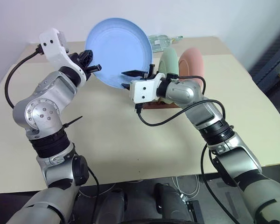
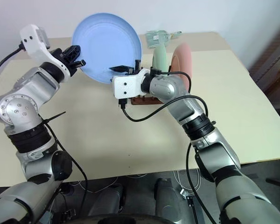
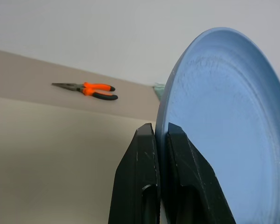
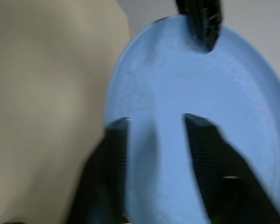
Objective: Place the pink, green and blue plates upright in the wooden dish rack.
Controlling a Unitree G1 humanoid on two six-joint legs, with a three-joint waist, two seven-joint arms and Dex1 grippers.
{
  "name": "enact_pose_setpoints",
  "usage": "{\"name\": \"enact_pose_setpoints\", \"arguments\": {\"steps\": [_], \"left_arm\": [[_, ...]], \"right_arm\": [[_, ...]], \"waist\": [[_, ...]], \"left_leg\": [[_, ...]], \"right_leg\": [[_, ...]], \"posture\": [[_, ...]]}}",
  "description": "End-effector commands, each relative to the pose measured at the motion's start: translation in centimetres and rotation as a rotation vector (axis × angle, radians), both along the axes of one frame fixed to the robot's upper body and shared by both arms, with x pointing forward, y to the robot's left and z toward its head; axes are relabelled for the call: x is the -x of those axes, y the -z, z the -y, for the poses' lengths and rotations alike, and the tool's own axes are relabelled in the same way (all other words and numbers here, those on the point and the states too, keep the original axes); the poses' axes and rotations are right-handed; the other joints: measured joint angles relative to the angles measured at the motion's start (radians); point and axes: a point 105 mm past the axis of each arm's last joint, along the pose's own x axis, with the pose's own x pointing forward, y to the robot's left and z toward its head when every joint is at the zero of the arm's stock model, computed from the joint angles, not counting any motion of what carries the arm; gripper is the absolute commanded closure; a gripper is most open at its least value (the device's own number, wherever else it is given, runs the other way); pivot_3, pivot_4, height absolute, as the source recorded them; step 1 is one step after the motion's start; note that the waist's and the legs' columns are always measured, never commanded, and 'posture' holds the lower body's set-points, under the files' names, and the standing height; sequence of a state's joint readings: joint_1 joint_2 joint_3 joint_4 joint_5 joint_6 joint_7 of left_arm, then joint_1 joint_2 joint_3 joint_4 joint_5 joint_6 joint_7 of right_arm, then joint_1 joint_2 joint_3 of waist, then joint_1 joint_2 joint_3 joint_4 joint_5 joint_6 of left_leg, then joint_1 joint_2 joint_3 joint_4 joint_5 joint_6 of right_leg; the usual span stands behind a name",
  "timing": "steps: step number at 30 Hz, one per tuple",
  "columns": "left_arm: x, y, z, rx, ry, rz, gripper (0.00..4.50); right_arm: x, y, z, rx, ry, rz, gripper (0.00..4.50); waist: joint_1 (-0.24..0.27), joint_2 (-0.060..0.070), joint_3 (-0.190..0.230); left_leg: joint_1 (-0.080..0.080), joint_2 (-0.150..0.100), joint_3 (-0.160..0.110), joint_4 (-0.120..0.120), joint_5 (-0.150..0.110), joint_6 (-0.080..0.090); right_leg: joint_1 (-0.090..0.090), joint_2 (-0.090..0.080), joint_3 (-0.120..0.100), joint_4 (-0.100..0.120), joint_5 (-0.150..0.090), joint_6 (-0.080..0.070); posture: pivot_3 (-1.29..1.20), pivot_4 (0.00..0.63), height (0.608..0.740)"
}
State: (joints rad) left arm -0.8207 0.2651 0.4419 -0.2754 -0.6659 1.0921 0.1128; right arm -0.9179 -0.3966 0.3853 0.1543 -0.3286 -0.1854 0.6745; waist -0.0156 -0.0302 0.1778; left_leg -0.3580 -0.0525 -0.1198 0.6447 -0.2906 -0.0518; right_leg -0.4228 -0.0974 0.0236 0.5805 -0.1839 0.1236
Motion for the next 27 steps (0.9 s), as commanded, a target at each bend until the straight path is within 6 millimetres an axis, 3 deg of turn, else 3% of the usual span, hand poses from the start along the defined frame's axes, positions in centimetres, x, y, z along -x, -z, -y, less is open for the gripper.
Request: {"name": "enact_pose_setpoints", "arguments": {"steps": [1, 6, 10, 13, 18, 19, 21, 23, 27], "left_arm": [[0.5, -1.7, 0.0, -0.017, 0.005, 0.070, 4.50], [0.6, -1.8, 0.5, -0.013, 0.025, 0.080, 4.50], [0.8, -1.9, 0.7, -0.011, 0.030, 0.086, 4.50], [1.0, -2.0, 0.8, -0.012, 0.039, 0.089, 4.50], [1.1, -1.8, 0.7, -0.016, 0.040, 0.084, 4.50], [1.1, -1.9, 0.7, -0.010, 0.041, 0.087, 4.16], [1.3, -2.4, 0.6, 0.025, 0.050, 0.119, 3.47], [1.4, -3.3, 0.1, 0.072, 0.041, 0.163, 2.46], [1.3, -5.7, -5.0, 0.216, -0.137, 0.271, 0.46]], "right_arm": [[1.3, -0.9, 0.3, 0.001, -0.046, 0.016, 0.74], [1.6, 1.3, 0.3, 0.077, -0.065, -0.046, 0.74], [0.1, 1.7, 0.2, 0.074, 0.008, -0.019, 0.74], [-0.4, 1.7, 0.3, 0.078, 0.031, 0.004, 1.59], [-0.5, 0.8, 0.2, 0.045, 0.044, 0.042, 4.08], [-0.5, 0.7, 0.2, 0.045, 0.043, 0.050, 4.49], [-0.3, 0.3, 0.1, 0.040, 0.040, 0.078, 4.50], [-0.1, -0.1, 0.0, 0.031, 0.035, 0.104, 4.50], [0.7, -1.2, -0.3, -0.016, 0.008, 0.136, 4.50]], "waist": [[-0.001, 0.000, 0.000], [-0.002, 0.000, 0.000], [-0.002, 0.000, 0.000], [-0.001, 0.000, 0.000], [-0.001, 0.000, 0.000], [-0.001, 0.000, 0.000], [-0.001, 0.000, 0.000], [-0.001, 0.000, 0.000], [-0.003, 0.000, 0.000]], "left_leg": [[0.000, 0.000, 0.000, 0.000, 0.000, 0.000], [0.000, 0.000, 0.000, 0.000, 0.000, 0.000], [0.000, 0.000, 0.000, 0.000, 0.000, 0.000], [0.000, 0.000, 0.000, 0.000, 0.000, 0.000], [0.000, 0.000, 0.000, 0.000, 0.000, -0.001], [0.000, 0.000, 0.000, 0.000, 0.000, -0.001], [0.000, 0.000, 0.000, 0.000, 0.000, -0.001], [0.000, 0.000, 0.000, 0.000, 0.001, -0.001], [0.000, 0.000, 0.000, 0.000, 0.003, -0.006]], "right_leg": [[0.000, 0.000, 0.000, 0.000, 0.000, 0.000], [0.000, 0.000, 0.000, 0.000, 0.000, 0.000], [0.000, 0.000, 0.000, 0.000, 0.000, 0.000], [0.000, 0.000, 0.000, 0.000, 0.000, 0.000], [0.000, 0.000, 0.000, 0.000, 0.000, 0.000], [0.000, 0.000, 0.000, 0.000, 0.000, 0.000], [0.000, 0.000, 0.000, 0.000, 0.000, 0.000], [0.000, 0.000, 0.000, 0.000, 0.000, 0.000], [0.000, 0.000, 0.000, 0.000, 0.000, 0.000]], "posture": [[0.00, 0.150, 0.740], [0.00, 0.150, 0.740], [0.00, 0.150, 0.740], [0.00, 0.150, 0.740], [0.00, 0.150, 0.740], [0.00, 0.150, 0.740], [0.00, 0.150, 0.740], [0.00, 0.150, 0.740], [0.00, 0.150, 0.740]]}}
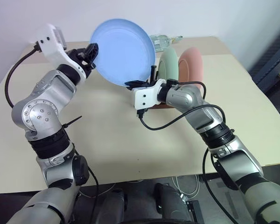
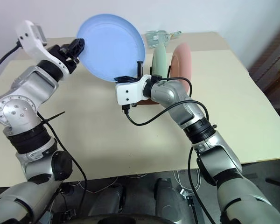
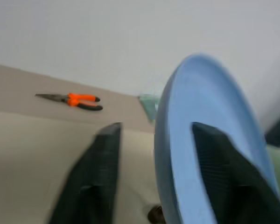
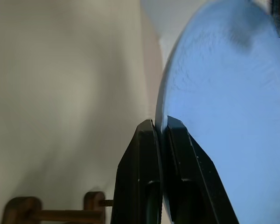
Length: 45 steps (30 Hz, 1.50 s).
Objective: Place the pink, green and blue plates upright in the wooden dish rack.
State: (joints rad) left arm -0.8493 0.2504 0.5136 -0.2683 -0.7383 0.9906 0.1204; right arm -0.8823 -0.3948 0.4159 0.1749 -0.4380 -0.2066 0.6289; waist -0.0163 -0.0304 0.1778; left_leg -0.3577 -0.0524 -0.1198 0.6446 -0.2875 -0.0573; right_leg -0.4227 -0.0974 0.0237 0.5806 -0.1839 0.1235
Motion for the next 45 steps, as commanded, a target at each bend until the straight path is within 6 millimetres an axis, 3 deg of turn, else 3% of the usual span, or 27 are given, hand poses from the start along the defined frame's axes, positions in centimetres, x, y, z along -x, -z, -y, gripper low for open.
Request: {"name": "enact_pose_setpoints", "arguments": {"steps": [1, 5, 8, 12, 14, 20, 25, 32, 45], "left_arm": [[0.8, -3.4, -5.0, 0.101, -0.177, 0.146, 0.46], [1.3, -3.0, -9.7, -0.028, -0.364, 0.173, 0.46], [0.9, 0.6, -9.7, -0.258, -0.347, 0.105, 0.46], [0.7, 7.3, -5.7, -0.574, -0.190, 0.021, 0.46], [1.2, 10.4, -3.0, -0.625, -0.074, 0.000, 0.46], [3.0, 15.0, 2.3, -0.640, 0.180, -0.004, 0.46], [4.4, 16.3, 4.5, -0.652, 0.327, -0.003, 0.46], [4.9, 16.7, 4.6, -0.659, 0.359, -0.016, 0.46], [5.1, 17.2, 5.1, -0.676, 0.380, -0.023, 0.46]], "right_arm": [[1.4, -3.6, -0.5, -0.094, -0.054, 0.107, 4.50], [2.4, -5.7, -0.6, -0.284, -0.116, 0.025, 4.50], [3.6, -7.8, -0.5, -0.478, -0.204, -0.113, 4.50], [5.6, -9.9, -0.3, -0.773, -0.348, -0.430, 4.50], [6.2, -10.9, 0.2, -0.938, -0.412, -0.622, 4.50], [5.0, -9.5, 0.8, -1.190, -0.361, -1.020, 4.50], [3.1, -8.1, 1.4, -1.298, -0.243, -1.152, 4.50], [1.2, -6.9, 2.5, -1.342, -0.108, -1.166, 4.50], [0.1, -7.7, 3.7, -1.406, -0.095, -1.179, 4.50]], "waist": [[-0.005, 0.000, 0.000], [-0.007, 0.000, 0.000], [-0.005, 0.001, -0.001], [0.008, 0.001, -0.001], [0.007, 0.001, -0.001], [0.001, 0.003, -0.001], [-0.002, 0.005, 0.000], [-0.001, 0.005, 0.000], [-0.002, 0.005, 0.000]], "left_leg": [[0.000, 0.000, 0.000, 0.000, 0.000, 0.000], [0.001, 0.000, 0.001, -0.002, 0.000, -0.001], [0.001, 0.000, 0.001, -0.002, 0.000, 0.000], [0.000, 0.000, -0.001, -0.001, -0.003, 0.005], [0.000, 0.000, -0.001, -0.001, -0.003, 0.006], [0.000, 0.001, -0.002, -0.003, -0.003, 0.006], [0.000, 0.001, 0.000, -0.003, -0.003, 0.006], [0.000, 0.001, 0.001, -0.003, -0.003, 0.007], [0.000, 0.001, 0.001, -0.003, -0.003, 0.007]], "right_leg": [[0.000, 0.000, 0.000, 0.000, 0.000, 0.000], [-0.001, 0.000, 0.000, 0.000, 0.000, 0.000], [-0.001, 0.000, 0.001, 0.000, 0.000, 0.000], [0.000, 0.000, 0.001, 0.000, 0.000, -0.001], [0.000, 0.000, 0.001, 0.000, 0.000, -0.001], [-0.002, 0.000, 0.000, 0.001, 0.001, -0.004], [-0.003, 0.000, 0.001, 0.002, 0.001, -0.004], [-0.002, 0.000, 0.000, 0.001, 0.001, -0.003], [-0.002, 0.001, 0.000, 0.001, 0.001, -0.003]], "posture": [[0.00, 0.150, 0.740], [0.00, 0.150, 0.740], [0.00, 0.150, 0.740], [0.00, 0.150, 0.740], [0.00, 0.150, 0.740], [0.00, 0.150, 0.740], [0.00, 0.150, 0.740], [0.00, 0.150, 0.740], [0.00, 0.150, 0.740]]}}
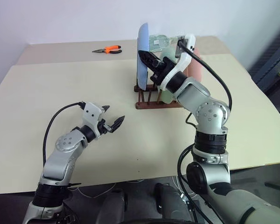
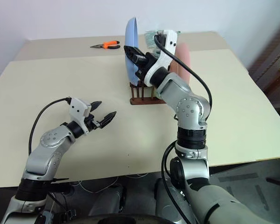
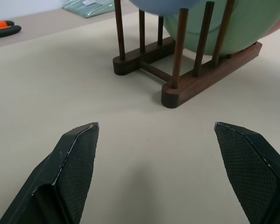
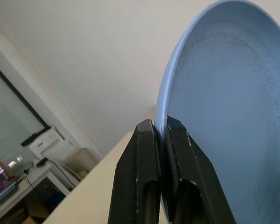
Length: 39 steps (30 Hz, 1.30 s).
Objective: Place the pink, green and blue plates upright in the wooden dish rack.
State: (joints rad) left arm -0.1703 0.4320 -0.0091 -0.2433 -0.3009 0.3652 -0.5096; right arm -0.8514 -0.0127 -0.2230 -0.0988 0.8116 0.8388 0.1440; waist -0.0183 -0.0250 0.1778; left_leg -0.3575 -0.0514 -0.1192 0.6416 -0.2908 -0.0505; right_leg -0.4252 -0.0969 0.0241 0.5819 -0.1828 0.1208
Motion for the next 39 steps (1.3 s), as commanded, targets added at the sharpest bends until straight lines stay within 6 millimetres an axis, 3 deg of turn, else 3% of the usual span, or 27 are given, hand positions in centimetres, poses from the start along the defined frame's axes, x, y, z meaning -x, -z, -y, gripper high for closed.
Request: {"name": "enact_pose_setpoints", "arguments": {"steps": [1, 6, 9, 15, 20, 23, 26, 30, 33, 36, 39], "left_arm": [[0.3, -0.9, 0.4, -0.005, 0.021, 0.043, 0.46], [0.3, -0.9, 0.4, -0.005, 0.020, 0.043, 0.46], [0.3, -0.7, 0.3, -0.007, 0.018, 0.040, 0.39], [0.5, -0.5, 0.4, -0.008, 0.022, 0.033, 0.39], [0.5, -0.5, 0.4, -0.013, 0.022, 0.032, 0.39], [0.5, -0.4, 0.5, -0.014, 0.021, 0.031, 0.39], [0.4, -0.2, 0.4, -0.025, 0.014, 0.029, 0.39], [0.0, 0.3, -0.8, -0.050, -0.022, 0.027, 0.39], [-0.5, 0.6, -2.0, -0.070, -0.057, 0.024, 0.39], [-0.7, 1.0, -3.2, -0.101, -0.078, 0.020, 0.39], [-0.8, 1.3, -4.2, -0.138, -0.096, 0.017, 0.39]], "right_arm": [[0.3, -1.4, 0.2, -0.041, -0.017, 0.022, 4.50], [0.0, -0.4, -0.1, -0.026, -0.037, -0.036, 4.50], [0.1, 0.0, -0.3, -0.009, -0.053, -0.055, 3.57], [0.1, -0.7, -0.1, 0.204, 0.047, 0.135, 0.73], [1.7, -3.6, 0.7, 0.532, 0.156, 0.571, 0.73], [2.8, -5.4, 2.9, 0.588, 0.212, 0.716, 0.73], [4.2, -5.9, 6.9, 0.574, 0.202, 0.713, 0.73], [6.0, -3.2, 13.7, 0.675, 0.209, 0.571, 0.73], [6.9, 1.2, 18.4, 0.750, 0.230, 0.348, 0.73], [7.3, 5.3, 20.2, 0.840, 0.233, 0.213, 0.73], [6.1, 8.9, 21.8, 0.910, 0.296, 0.122, 0.73]], "waist": [[0.000, 0.000, 0.000], [-0.001, 0.000, 0.000], [-0.001, 0.000, 0.000], [0.000, 0.000, 0.000], [0.000, 0.001, 0.000], [0.002, 0.000, 0.000], [0.008, -0.001, 0.000], [0.022, -0.001, 0.000], [0.029, -0.001, 0.000], [0.021, 0.001, 0.000], [0.008, 0.002, 0.000]], "left_leg": [[0.000, 0.000, 0.000, 0.000, 0.000, 0.000], [0.000, 0.000, 0.000, 0.000, 0.000, 0.000], [0.000, 0.000, 0.000, 0.000, 0.000, 0.000], [0.000, 0.000, 0.000, 0.000, 0.000, 0.000], [0.000, 0.000, 0.001, 0.000, 0.000, 0.000], [-0.001, 0.000, 0.001, 0.000, 0.000, 0.000], [-0.001, 0.000, 0.001, 0.000, 0.000, 0.000], [-0.001, 0.000, 0.000, 0.003, -0.002, 0.003], [-0.001, 0.000, 0.002, 0.004, -0.003, 0.005], [0.001, 0.001, 0.003, 0.004, -0.003, 0.005], [0.002, 0.002, 0.004, 0.004, -0.003, 0.005]], "right_leg": [[0.000, 0.000, 0.000, 0.000, 0.000, 0.000], [0.000, 0.000, 0.000, 0.000, 0.000, 0.000], [0.000, 0.000, 0.000, 0.000, 0.000, 0.000], [0.000, 0.000, 0.000, -0.001, 0.000, 0.000], [0.000, 0.000, 0.000, -0.001, 0.000, 0.001], [0.001, 0.000, 0.000, -0.002, 0.000, 0.001], [0.001, 0.000, 0.000, -0.002, 0.000, 0.001], [0.005, -0.001, -0.001, -0.005, -0.002, 0.000], [0.006, -0.001, 0.000, -0.006, -0.003, -0.002], [0.006, -0.001, 0.000, -0.005, -0.005, 0.001], [0.006, 0.000, 0.000, -0.004, -0.005, 0.001]], "posture": [[0.00, 0.150, 0.740], [0.00, 0.150, 0.740], [0.00, 0.150, 0.740], [0.00, 0.150, 0.740], [0.00, 0.150, 0.740], [0.00, 0.150, 0.740], [0.00, 0.150, 0.740], [0.00, 0.150, 0.740], [0.00, 0.150, 0.740], [0.00, 0.150, 0.740], [0.00, 0.150, 0.740]]}}
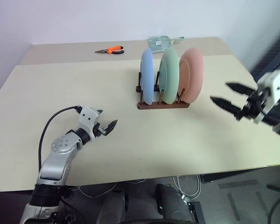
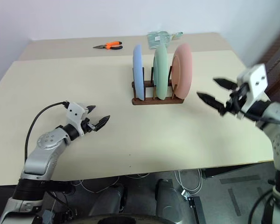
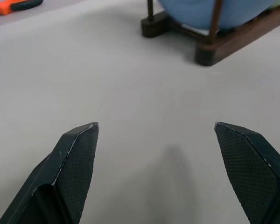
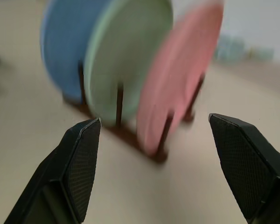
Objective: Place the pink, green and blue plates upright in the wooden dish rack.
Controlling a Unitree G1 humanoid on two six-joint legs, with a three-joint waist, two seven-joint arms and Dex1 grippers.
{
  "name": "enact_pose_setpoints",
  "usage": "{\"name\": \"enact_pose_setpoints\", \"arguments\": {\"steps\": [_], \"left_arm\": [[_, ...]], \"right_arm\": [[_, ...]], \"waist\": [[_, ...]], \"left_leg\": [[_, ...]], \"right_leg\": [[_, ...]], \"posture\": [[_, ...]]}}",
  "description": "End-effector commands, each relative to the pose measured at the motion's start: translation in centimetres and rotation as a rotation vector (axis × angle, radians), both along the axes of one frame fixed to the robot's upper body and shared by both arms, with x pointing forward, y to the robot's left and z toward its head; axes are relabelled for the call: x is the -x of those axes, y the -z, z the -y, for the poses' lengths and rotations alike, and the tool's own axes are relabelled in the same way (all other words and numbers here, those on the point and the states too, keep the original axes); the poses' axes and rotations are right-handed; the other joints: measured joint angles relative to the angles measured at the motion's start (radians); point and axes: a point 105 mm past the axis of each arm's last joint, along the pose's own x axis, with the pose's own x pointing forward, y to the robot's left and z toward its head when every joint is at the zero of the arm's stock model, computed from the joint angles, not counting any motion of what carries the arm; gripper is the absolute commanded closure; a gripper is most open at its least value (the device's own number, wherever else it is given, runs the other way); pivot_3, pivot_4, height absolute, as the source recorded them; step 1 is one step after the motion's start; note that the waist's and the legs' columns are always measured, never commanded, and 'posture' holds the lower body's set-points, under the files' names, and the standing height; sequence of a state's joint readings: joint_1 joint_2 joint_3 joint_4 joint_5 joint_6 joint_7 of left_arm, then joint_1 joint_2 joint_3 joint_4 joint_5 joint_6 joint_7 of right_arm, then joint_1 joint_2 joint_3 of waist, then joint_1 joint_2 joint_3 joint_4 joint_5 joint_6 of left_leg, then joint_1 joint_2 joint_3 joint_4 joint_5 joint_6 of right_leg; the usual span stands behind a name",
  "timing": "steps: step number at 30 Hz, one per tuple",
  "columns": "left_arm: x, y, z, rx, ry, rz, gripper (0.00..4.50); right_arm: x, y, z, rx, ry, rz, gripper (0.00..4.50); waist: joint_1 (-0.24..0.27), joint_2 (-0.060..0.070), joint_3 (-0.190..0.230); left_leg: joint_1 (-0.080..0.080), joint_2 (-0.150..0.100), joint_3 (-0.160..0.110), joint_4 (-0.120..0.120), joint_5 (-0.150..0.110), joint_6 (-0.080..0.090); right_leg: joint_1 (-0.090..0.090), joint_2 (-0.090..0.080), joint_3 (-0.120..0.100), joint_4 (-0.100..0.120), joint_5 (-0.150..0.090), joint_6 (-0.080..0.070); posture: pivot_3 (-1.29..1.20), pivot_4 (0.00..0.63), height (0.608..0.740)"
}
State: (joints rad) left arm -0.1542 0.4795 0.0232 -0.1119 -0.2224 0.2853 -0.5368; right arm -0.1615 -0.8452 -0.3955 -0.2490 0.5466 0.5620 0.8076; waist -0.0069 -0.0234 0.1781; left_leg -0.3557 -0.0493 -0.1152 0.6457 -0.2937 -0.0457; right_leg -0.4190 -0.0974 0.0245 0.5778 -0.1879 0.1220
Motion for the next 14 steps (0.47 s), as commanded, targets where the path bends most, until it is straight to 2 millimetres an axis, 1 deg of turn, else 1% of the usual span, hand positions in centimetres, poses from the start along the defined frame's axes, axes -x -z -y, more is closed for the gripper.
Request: {"name": "enact_pose_setpoints", "arguments": {"steps": [1, 3, 6, 9, 11, 14], "left_arm": [[-0.2, -1.0, -0.9, -0.038, -0.015, 0.053, 0.39], [-0.1, -1.1, -0.8, -0.040, -0.017, 0.057, 0.39], [-0.3, -1.3, -1.0, -0.048, -0.023, 0.065, 0.39], [-0.4, -1.2, -1.8, -0.053, -0.051, 0.067, 0.39], [-0.1, -1.0, -1.9, -0.052, -0.062, 0.062, 0.39], [0.5, -1.0, -1.8, -0.039, -0.074, 0.057, 0.39]], "right_arm": [[-1.2, 0.8, 1.5, 0.068, 0.076, 0.040, 0.73], [-1.9, 0.9, 2.0, 0.048, 0.095, 0.047, 0.73], [-2.6, 1.3, 2.2, 0.084, 0.079, 0.051, 0.73], [-3.2, 2.3, 2.1, 0.112, 0.075, 0.041, 0.73], [-3.3, 2.9, 2.1, 0.111, 0.068, 0.032, 0.73], [-3.6, 2.8, 2.2, 0.112, 0.067, 0.031, 0.73]], "waist": [[-0.006, 0.000, 0.000], [-0.006, 0.001, 0.001], [-0.004, 0.001, 0.001], [-0.003, 0.001, 0.001], [-0.003, 0.001, 0.001], [-0.004, 0.001, 0.001]], "left_leg": [[0.000, 0.000, 0.000, 0.000, 0.000, 0.000], [0.000, 0.000, 0.000, 0.000, 0.000, 0.000], [-0.001, 0.000, 0.000, 0.000, 0.000, 0.000], [-0.001, 0.000, 0.000, 0.000, 0.000, 0.000], [-0.001, -0.001, 0.000, 0.000, 0.000, 0.000], [-0.001, -0.001, 0.000, 0.001, 0.000, 0.000]], "right_leg": [[0.000, 0.000, 0.000, 0.000, 0.000, 0.000], [0.000, 0.000, 0.000, 0.000, 0.000, 0.000], [0.000, 0.000, 0.000, 0.000, 0.001, 0.000], [0.000, 0.000, 0.000, 0.000, 0.001, -0.001], [0.000, 0.000, 0.000, 0.000, 0.001, -0.001], [0.000, 0.000, 0.000, 0.000, 0.001, -0.001]], "posture": [[0.00, 0.150, 0.740], [0.00, 0.150, 0.740], [0.00, 0.150, 0.740], [0.00, 0.150, 0.740], [0.00, 0.150, 0.740], [0.00, 0.150, 0.740]]}}
